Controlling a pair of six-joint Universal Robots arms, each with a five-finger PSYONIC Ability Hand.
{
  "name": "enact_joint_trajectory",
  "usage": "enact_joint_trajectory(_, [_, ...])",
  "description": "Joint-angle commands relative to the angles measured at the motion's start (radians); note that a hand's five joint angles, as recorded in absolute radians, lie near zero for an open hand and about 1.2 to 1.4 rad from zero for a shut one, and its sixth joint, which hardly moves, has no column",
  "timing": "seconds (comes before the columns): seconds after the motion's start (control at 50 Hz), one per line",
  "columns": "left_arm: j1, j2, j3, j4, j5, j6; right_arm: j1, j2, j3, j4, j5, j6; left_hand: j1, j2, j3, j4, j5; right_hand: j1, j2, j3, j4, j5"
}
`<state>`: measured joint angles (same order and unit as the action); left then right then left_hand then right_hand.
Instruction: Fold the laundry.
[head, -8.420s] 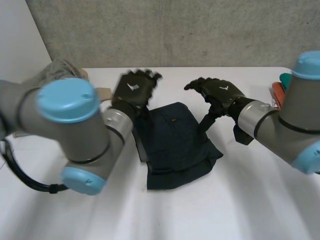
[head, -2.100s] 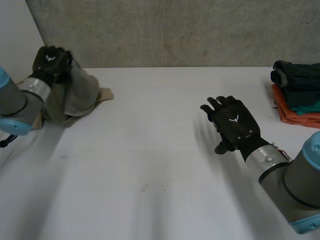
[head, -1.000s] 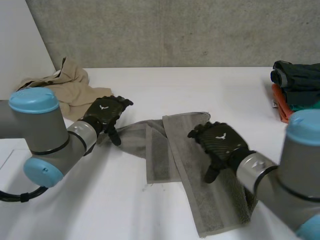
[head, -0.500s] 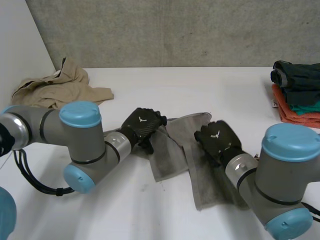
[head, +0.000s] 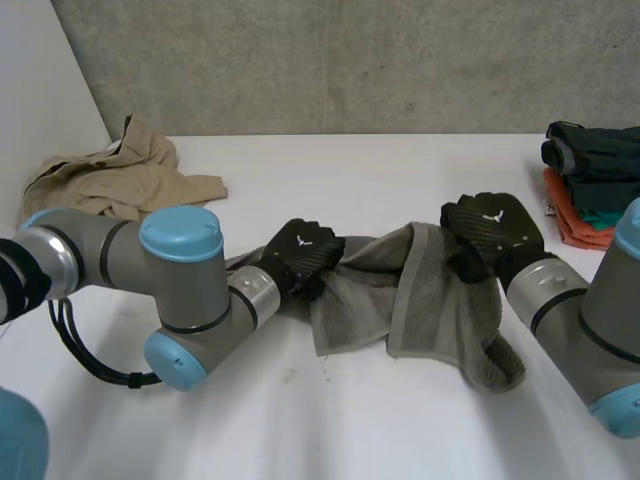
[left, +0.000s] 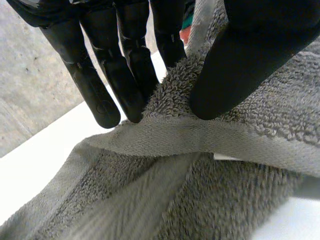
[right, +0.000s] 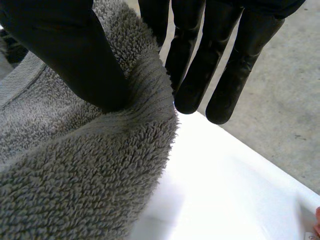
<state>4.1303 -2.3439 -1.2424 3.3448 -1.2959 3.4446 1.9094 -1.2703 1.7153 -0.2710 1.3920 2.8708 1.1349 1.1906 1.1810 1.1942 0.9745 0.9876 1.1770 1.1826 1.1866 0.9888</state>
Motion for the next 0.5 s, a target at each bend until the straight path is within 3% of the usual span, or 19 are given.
enact_joint_trajectory(0.02, [0.004, 0.227, -0.09, -0.013, -0.068, -0.002, -0.088, -0.079, -0.106, 0.094, -0.011, 0.111, 0.261, 0.206, 0.215, 0.202, 0.247, 0.409, 0.219, 0.214, 0.21, 0.233])
enact_joint_trajectory(0.12, [0.076, 0.505, -0.202, -0.036, -0.088, -0.013, -0.176, -0.109, -0.192, 0.213, -0.083, 0.153, 0.261, 0.206, 0.215, 0.202, 0.247, 0.409, 0.219, 0.214, 0.21, 0.233])
enact_joint_trajectory(0.28, [0.151, 0.71, -0.319, -0.062, -0.086, -0.012, -0.306, -0.087, -0.281, 0.276, -0.183, 0.255, 0.261, 0.206, 0.215, 0.202, 0.247, 0.409, 0.219, 0.214, 0.21, 0.233])
enact_joint_trajectory(0.4, [0.202, 0.684, -0.388, -0.051, -0.083, -0.012, -0.333, 0.087, -0.316, 0.279, -0.194, 0.381, 0.261, 0.206, 0.215, 0.202, 0.247, 0.409, 0.219, 0.214, 0.21, 0.233])
enact_joint_trajectory(0.5, [0.222, 0.534, -0.371, -0.05, -0.089, -0.01, -0.323, 0.239, -0.379, 0.279, -0.177, 0.417, 0.261, 0.206, 0.215, 0.202, 0.247, 0.409, 0.219, 0.214, 0.21, 0.233])
